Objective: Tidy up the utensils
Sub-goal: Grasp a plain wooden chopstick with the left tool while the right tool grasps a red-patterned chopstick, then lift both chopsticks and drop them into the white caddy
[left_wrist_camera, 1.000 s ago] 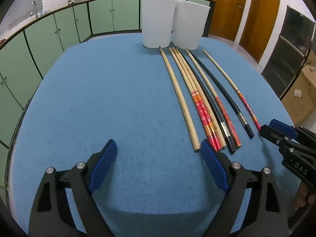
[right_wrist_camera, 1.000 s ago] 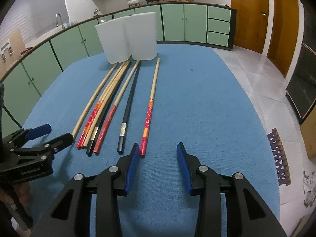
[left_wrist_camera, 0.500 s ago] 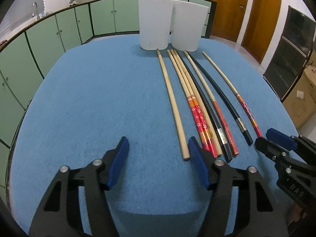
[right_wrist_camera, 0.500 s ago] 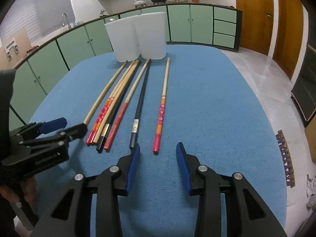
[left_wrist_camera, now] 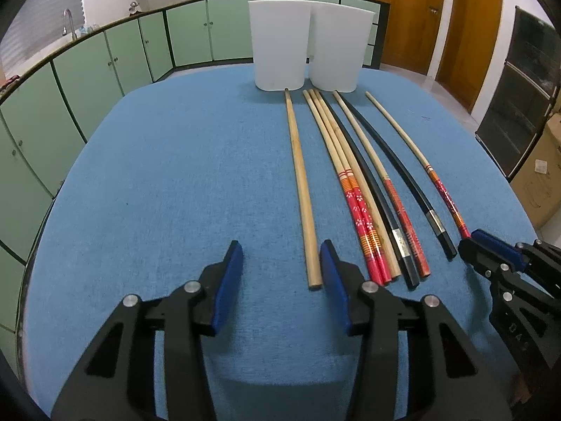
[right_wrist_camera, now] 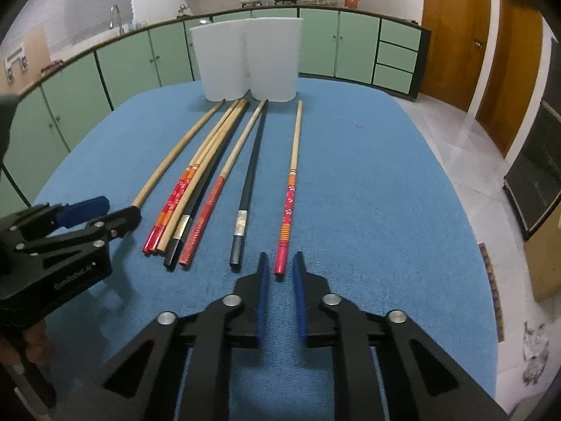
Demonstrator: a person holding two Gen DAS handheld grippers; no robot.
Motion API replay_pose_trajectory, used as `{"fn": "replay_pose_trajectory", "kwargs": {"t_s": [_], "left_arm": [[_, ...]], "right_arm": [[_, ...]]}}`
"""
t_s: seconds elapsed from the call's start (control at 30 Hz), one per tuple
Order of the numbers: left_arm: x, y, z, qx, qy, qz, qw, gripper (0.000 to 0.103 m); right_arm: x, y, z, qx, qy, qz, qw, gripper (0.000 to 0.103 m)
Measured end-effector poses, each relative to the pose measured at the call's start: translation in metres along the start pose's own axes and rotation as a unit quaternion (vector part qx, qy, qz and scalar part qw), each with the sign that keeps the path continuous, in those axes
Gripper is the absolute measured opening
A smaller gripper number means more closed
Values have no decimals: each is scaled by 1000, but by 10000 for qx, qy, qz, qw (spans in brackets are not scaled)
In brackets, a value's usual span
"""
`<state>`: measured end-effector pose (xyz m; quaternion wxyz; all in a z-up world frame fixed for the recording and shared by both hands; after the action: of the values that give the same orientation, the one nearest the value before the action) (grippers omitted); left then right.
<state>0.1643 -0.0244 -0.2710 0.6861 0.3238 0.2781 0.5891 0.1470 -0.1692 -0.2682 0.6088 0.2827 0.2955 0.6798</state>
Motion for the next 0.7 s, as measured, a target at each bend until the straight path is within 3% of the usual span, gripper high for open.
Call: {"fn": "replay_pose_trajectory", "kwargs": {"t_s": [0.1,0.17,0.4,0.7], "left_arm": [[-6,1,0,-12,-56,-171,9998,11],[-7,1,0,-9,-50,-208,9998,7],[0,19,8,-152,80,-362,9992,6],[5,95,67,-1092,-193,-398,9930,6]], "right_arm": [[1,0,0,3,49,-24,10000,7],[-2,1,0,11,-69,59,10000,7],[-14,20,10,-169,-279,188,9993,6],[-37,67,56,-728,-325,203,9966,6]]}}
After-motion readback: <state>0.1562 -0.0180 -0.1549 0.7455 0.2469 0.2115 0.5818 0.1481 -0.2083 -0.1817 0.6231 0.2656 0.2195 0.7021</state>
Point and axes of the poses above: each gripper's, at about its wrist camera, not at the fingertips, and y roughly against the way its jaws point, x to its left, z to its top, the point moved 9 cm from there along -y, roughly the way its jaws point, and after that the axes turned 1 degree about -x, right-handed, at the moved point
